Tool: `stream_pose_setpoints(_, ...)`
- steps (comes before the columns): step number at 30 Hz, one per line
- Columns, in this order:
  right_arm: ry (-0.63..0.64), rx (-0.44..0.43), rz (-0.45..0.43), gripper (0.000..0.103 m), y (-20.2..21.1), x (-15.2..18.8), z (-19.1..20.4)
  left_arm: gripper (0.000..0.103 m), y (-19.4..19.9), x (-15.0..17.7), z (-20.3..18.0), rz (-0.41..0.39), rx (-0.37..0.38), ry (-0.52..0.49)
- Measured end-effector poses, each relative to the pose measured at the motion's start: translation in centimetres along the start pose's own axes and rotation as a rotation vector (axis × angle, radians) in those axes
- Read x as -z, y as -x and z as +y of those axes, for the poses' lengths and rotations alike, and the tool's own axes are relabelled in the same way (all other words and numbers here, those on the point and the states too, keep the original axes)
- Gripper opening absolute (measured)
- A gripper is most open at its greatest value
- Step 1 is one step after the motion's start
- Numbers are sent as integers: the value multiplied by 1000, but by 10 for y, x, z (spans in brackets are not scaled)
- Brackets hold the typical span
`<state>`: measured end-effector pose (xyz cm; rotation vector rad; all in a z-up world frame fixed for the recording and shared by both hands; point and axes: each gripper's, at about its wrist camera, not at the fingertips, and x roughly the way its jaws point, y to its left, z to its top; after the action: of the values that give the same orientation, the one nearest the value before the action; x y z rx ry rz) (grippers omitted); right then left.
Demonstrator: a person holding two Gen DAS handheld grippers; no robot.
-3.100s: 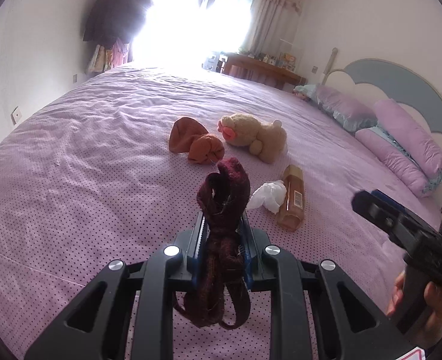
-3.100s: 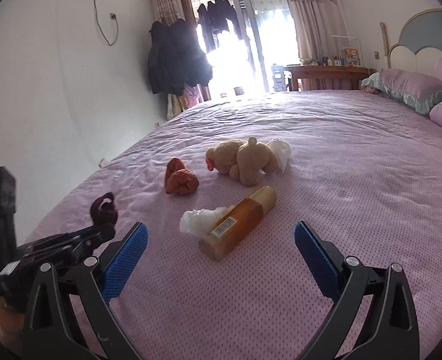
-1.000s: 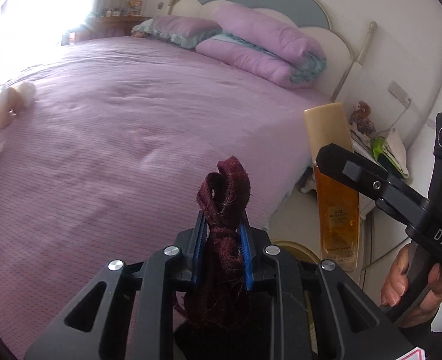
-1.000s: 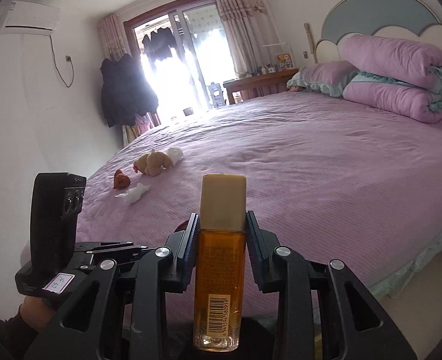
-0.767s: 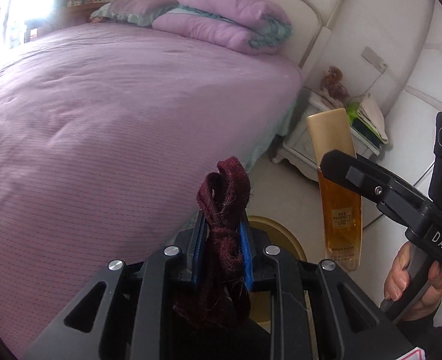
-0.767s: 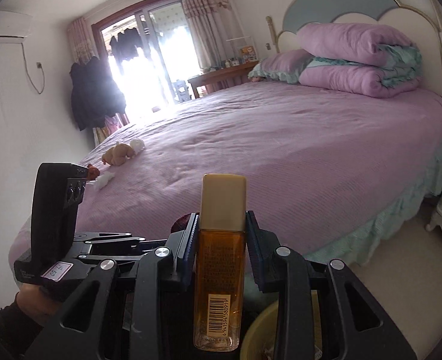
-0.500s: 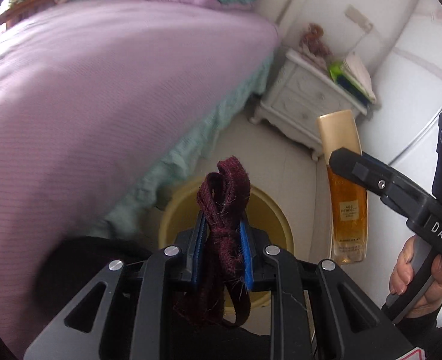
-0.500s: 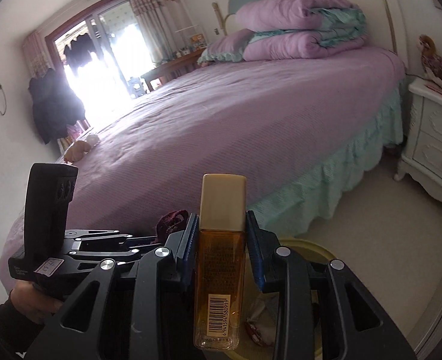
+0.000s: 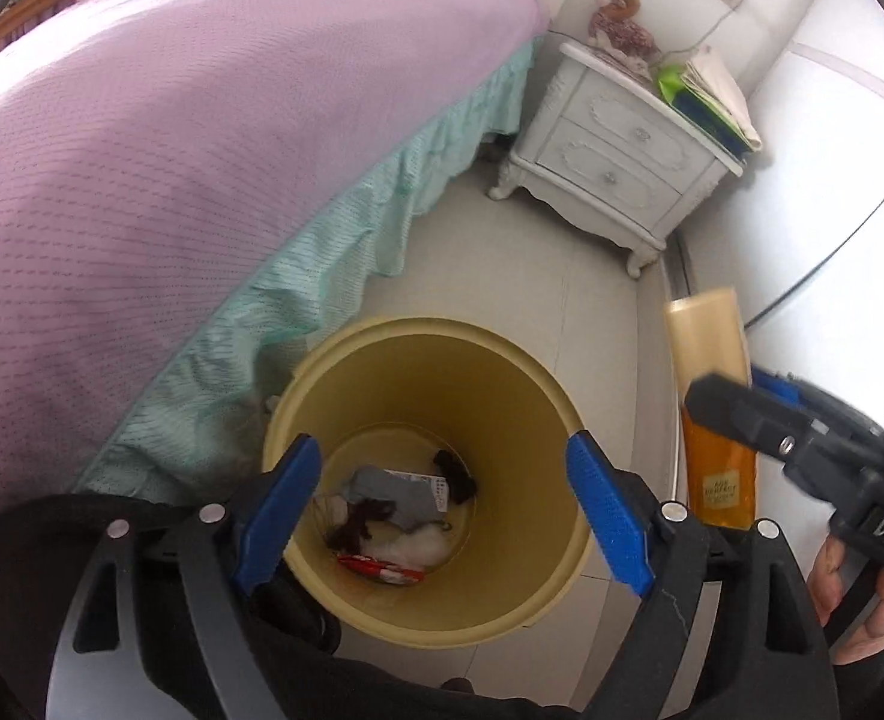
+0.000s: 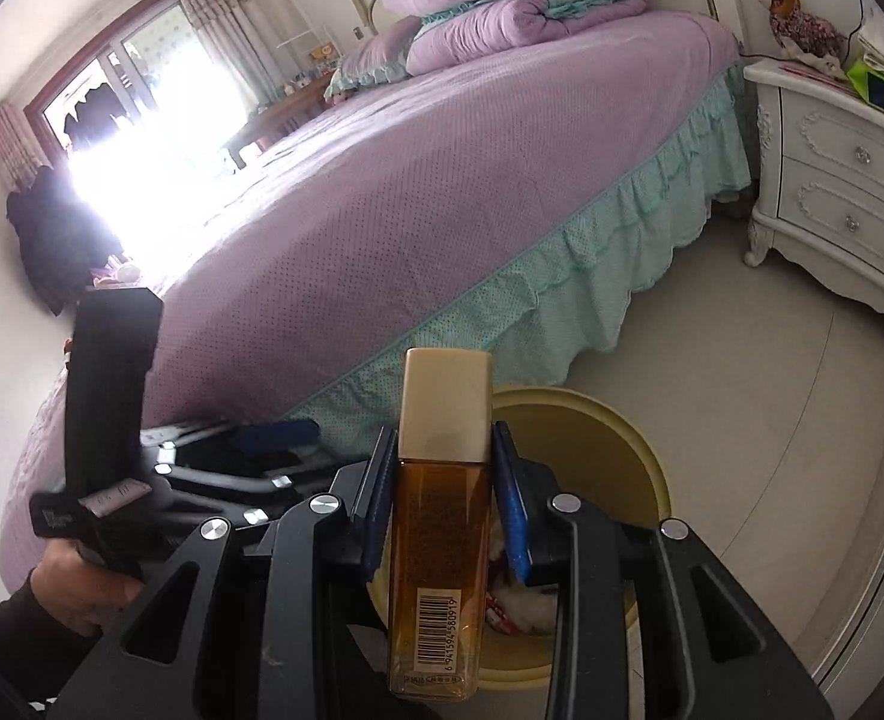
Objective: Collect trash
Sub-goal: 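Carry ribbon and bottle over the yellow bucket and open both grippers, then move both open grippers back toward the tissue and orange sock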
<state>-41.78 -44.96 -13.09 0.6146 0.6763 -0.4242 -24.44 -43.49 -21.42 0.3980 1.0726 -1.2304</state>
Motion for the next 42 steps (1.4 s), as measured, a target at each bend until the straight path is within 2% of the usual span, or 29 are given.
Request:
stream_pose_setpoints(8, 18, -7, 63, 31, -29, 11, 7, 84, 17, -2, 16, -40, -50, 22)
stream_pose_setpoints(12, 17, 5, 87, 32, -41, 10, 12, 84, 19, -2, 23, -40, -45, 46)
stream_pose_setpoints(13, 11, 4, 82, 37, -42, 9, 13, 84, 18, -2, 25, -37, -45, 48)
stream_pose_setpoints(14, 14, 6, 79, 51, -42, 9, 13, 84, 18, -2, 25, -38, -50, 48)
stream_pose_setpoints(15, 20, 12, 72, 55, -41, 9, 14, 84, 18, -2, 26, -37, -52, 46)
stream_pose_setpoints(33, 16, 39, 106, 53, -38, 10, 7, 84, 16, 0, 20, -30, -38, 18)
stream_pose_setpoints(38, 48, 5, 80, 53, -34, 2, 20, 84, 32, 0, 22, -68, -38, 24)
stream_pose_setpoints(42, 116, -57, 53, 53, -32, -11, 47, 84, 62, 3, 33, -129, -77, 43)
